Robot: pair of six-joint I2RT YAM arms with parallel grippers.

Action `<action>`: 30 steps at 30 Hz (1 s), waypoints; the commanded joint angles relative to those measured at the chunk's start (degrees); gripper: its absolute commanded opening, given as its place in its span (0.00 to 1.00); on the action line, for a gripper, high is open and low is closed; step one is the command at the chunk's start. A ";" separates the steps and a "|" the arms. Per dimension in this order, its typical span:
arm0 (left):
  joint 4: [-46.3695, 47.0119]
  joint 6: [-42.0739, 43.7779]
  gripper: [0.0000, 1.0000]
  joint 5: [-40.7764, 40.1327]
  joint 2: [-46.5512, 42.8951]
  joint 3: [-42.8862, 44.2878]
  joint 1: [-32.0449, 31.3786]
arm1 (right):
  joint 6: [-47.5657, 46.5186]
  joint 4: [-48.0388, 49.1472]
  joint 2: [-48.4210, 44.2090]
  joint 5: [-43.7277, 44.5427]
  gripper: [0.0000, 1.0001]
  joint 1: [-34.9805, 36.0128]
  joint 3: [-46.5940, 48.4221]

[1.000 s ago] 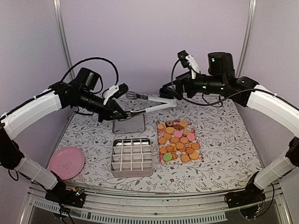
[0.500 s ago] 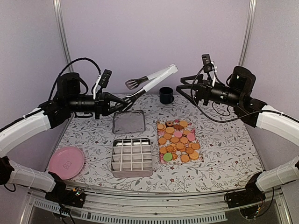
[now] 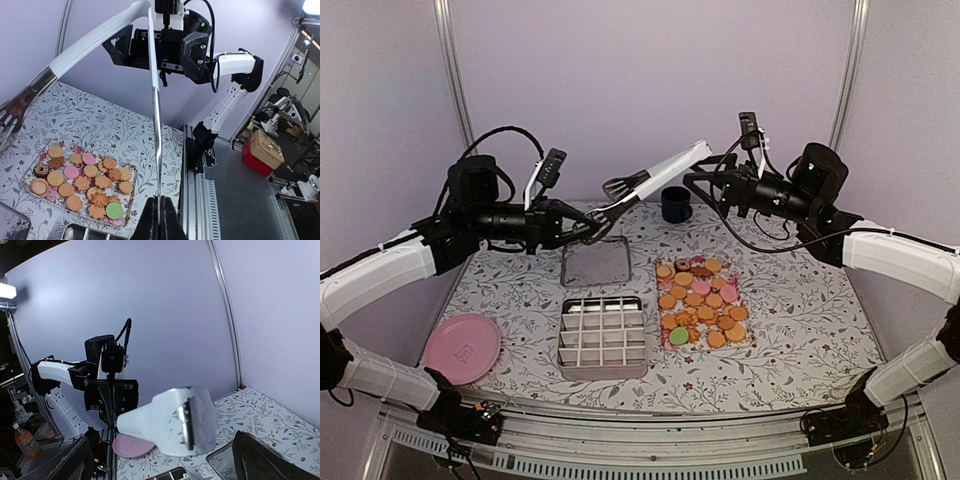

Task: Pack the cookies
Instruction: Pass from the left arm to the right

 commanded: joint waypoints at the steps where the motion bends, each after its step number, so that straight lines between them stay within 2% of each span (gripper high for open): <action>1: 3.13 -1.01 0.00 2.56 0.43 -0.05 -0.62 | 2.28 6.66 1.42 -0.71 0.99 -0.19 3.03; 9: 2.34 -0.13 0.00 3.29 1.98 1.74 -0.63 | 3.95 7.07 5.94 -3.52 0.99 -0.19 6.28; 14: 2.78 0.22 0.00 3.17 3.61 3.73 -0.52 | 5.88 7.27 7.04 -4.93 0.99 -0.10 5.12; 20: 3.56 0.22 0.00 3.36 4.54 4.59 -0.45 | 9.74 14.42 7.17 -5.42 0.99 -0.10 1.37; 30: 3.81 0.48 0.00 3.47 4.95 5.09 -0.45 | 14.38 14.43 12.72 -10.63 0.89 -0.03 6.27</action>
